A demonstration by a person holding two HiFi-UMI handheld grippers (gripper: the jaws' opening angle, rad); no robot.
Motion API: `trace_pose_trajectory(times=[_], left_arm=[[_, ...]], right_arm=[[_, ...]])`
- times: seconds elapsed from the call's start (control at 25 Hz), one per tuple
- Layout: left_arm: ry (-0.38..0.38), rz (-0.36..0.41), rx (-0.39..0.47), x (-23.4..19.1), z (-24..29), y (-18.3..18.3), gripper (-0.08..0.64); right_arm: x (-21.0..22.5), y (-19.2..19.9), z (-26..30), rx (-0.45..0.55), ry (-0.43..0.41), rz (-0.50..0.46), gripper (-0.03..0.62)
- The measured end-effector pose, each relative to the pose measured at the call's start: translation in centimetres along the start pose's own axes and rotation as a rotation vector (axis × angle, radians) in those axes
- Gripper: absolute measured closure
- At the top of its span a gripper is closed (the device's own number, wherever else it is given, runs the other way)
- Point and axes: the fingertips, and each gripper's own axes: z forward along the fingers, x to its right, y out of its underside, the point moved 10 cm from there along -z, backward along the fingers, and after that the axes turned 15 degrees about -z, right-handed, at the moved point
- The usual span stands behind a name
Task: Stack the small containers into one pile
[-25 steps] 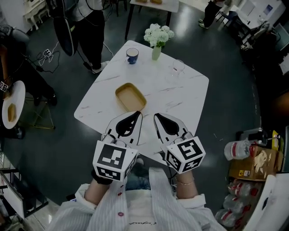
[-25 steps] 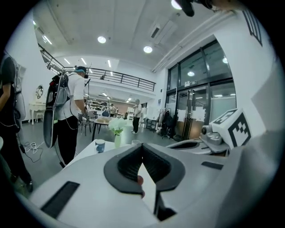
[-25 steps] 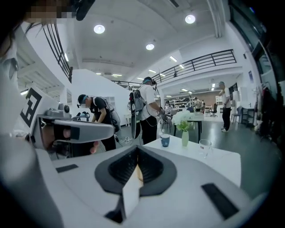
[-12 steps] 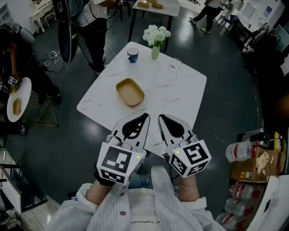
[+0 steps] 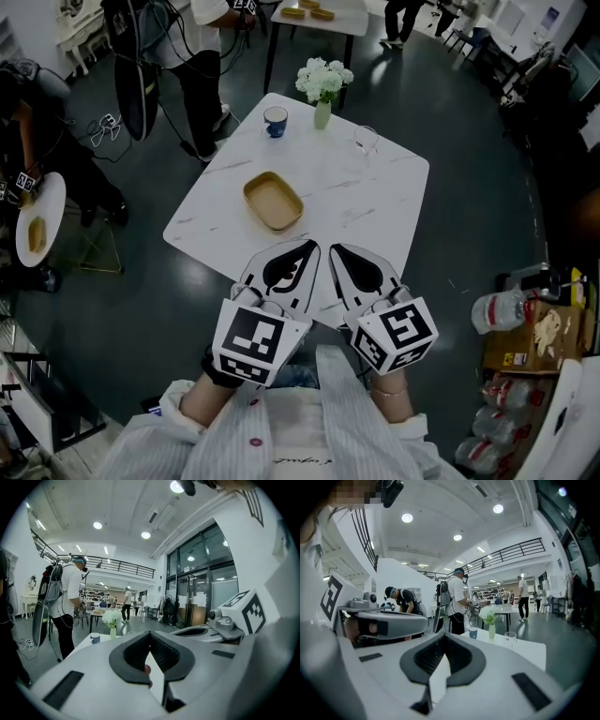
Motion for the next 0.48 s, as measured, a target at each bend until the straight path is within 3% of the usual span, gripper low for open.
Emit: trace_pose_trajectory(times=[0.48], left_arm=[[0.04, -0.003, -0.035, -1.9, 1.8, -0.2, 0.543]], right_arm=[[1.1, 0.2, 1.9, -0.014, 0.041, 0.026, 0.581]])
